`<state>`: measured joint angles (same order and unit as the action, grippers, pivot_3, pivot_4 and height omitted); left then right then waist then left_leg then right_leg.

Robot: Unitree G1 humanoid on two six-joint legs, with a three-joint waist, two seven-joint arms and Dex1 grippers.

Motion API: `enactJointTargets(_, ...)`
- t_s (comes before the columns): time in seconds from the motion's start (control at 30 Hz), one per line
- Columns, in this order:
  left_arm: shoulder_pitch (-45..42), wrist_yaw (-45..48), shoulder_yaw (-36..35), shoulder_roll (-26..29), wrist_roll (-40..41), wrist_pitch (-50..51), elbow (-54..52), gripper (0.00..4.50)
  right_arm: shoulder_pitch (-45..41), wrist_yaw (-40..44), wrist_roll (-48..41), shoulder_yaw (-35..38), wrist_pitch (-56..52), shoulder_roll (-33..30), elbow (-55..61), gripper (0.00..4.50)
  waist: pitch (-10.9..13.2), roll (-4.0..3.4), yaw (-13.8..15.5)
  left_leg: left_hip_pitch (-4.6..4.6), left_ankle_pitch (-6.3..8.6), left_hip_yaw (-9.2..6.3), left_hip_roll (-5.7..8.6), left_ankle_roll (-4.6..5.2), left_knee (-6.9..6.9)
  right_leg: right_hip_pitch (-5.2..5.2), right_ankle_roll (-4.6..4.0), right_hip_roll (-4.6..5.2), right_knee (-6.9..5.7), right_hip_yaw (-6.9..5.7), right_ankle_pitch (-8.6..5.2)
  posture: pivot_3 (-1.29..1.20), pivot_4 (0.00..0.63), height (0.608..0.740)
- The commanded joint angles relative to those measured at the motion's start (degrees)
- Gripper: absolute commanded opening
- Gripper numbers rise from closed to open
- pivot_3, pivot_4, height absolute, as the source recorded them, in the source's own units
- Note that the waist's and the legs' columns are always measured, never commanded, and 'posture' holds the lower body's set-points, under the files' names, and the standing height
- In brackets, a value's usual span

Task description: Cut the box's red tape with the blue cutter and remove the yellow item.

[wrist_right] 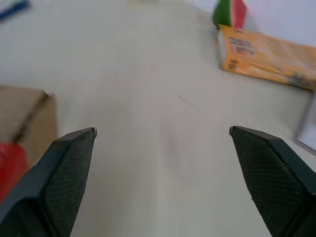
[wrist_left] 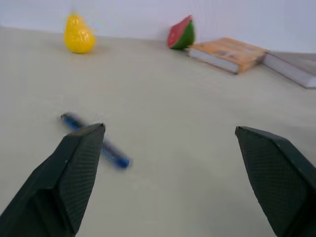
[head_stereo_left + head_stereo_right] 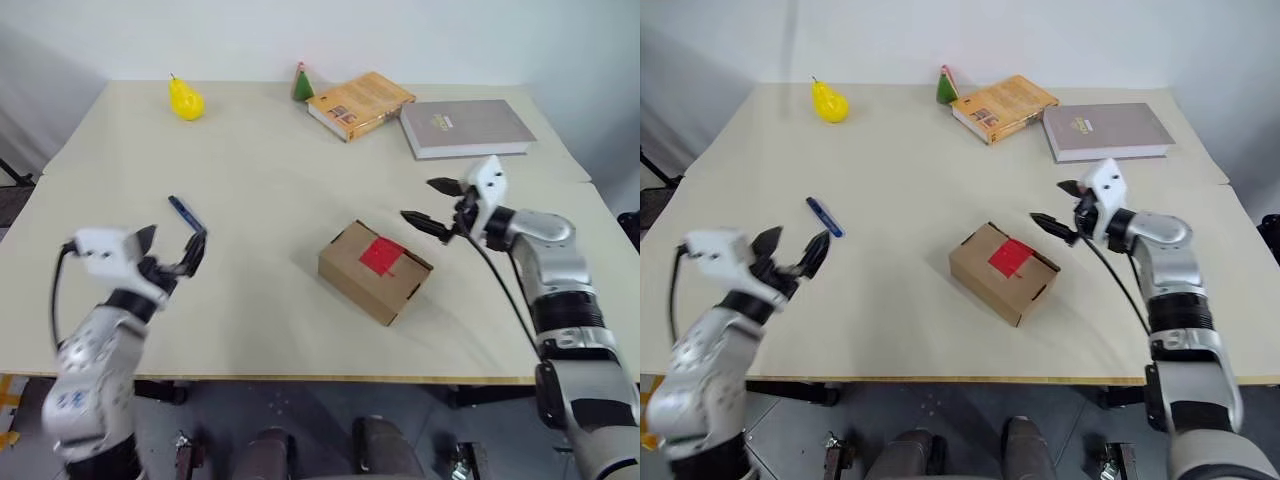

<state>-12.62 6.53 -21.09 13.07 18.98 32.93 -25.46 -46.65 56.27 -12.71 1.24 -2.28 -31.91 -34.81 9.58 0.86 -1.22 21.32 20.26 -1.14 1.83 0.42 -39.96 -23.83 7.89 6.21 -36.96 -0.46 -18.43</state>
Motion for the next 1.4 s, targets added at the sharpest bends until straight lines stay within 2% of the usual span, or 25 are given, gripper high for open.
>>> enactJointTargets(0.03, -4.2, -7.7, 0.8, -1.4, -6.0, -5.2, 4.8, 4.48, -0.9, 1.0, -0.2, 1.0, 0.6, -0.9, 1.5, 4.5, 0.0, 0.0, -0.1, -0.02, 0.01, -0.03, -0.01, 0.01, 0.03, 0.06, 0.0, 0.03, 0.05, -0.09, 0.0, 0.0, 0.15, 0.74)
enactJointTargets(0.2, -13.8, -19.8, 1.5, -3.3, -12.1, 0.7, 15.3, 4.48, 0.2, 0.8, -0.6, 1.5, -0.3, -1.8, 3.9, 4.5, 0.0, -0.01, -0.2, -0.02, 0.02, -0.08, -0.02, 0.0, 0.17, 0.04, 0.02, 0.12, 0.03, -0.35, 0.01, 0.0, 0.15, 0.74)
enactJointTargets(0.37, -21.1, -25.4, 0.7, -3.4, -14.2, 7.2, 24.7, 4.48, 2.8, -0.1, -1.0, 2.3, -1.7, -2.6, 7.3, 4.5, 0.0, -0.01, -0.1, -0.02, 0.02, -0.13, 0.0, 0.0, 0.16, 0.09, 0.03, 0.14, 0.0, -0.55, 0.02, 0.0, 0.15, 0.74)
enactJointTargets(0.67, -31.7, -28.2, -0.3, -4.1, -13.5, 8.0, 43.5, 4.48, 6.4, -1.0, -1.4, 3.7, -4.4, -3.4, 12.9, 4.5, 0.0, -0.01, 0.3, 0.0, 0.02, -0.18, 0.08, 0.0, 0.13, 0.09, 0.05, 0.21, 0.01, -0.74, 0.03, 0.0, 0.15, 0.74)
enactJointTargets(0.9, -35.6, -31.6, -0.2, -3.6, -15.0, 9.9, 53.0, 4.48, 7.7, -1.9, -1.5, 4.5, -6.1, -4.4, 14.9, 4.5, 0.0, -0.01, 1.2, -0.02, 0.02, -0.18, 0.18, 0.0, 0.12, 0.09, 0.07, 0.28, 0.04, -0.8, 0.04, 0.0, 0.15, 0.74)
enactJointTargets(1.0, -36.4, -36.1, -2.5, -3.4, -15.0, 12.0, 55.6, 3.88, 8.3, -2.3, -1.5, 4.6, -6.4, -4.6, 15.5, 4.5, 0.0, -0.01, 1.2, -0.09, 0.02, -0.18, 0.2, 0.0, 0.1, 0.15, 0.08, 0.3, 0.05, -0.81, 0.04, 0.0, 0.15, 0.74)
enactJointTargets(1.13, -36.8, -36.0, -3.2, -3.4, -13.5, 12.9, 56.3, 2.76, 9.0, -2.5, -1.4, 4.8, -6.9, -4.7, 16.3, 4.5, 0.0, -0.04, 0.5, -0.31, 0.03, 0.01, 0.12, -0.03, 0.16, 0.15, 0.08, 0.28, 0.01, -0.79, 0.04, 0.0, 0.15, 0.74)
enactJointTargets(1.4, -35.2, -37.7, -5.3, -4.2, -12.5, 16.5, 51.7, 2.76, 8.7, -3.2, -1.0, 5.0, -6.8, -4.9, 15.8, 4.5, 0.0, -0.1, -0.4, -0.37, 0.02, 0.06, 0.11, -0.04, 0.17, 0.15, 0.08, 0.32, -0.03, -0.75, 0.04, 0.0, 0.15, 0.74)
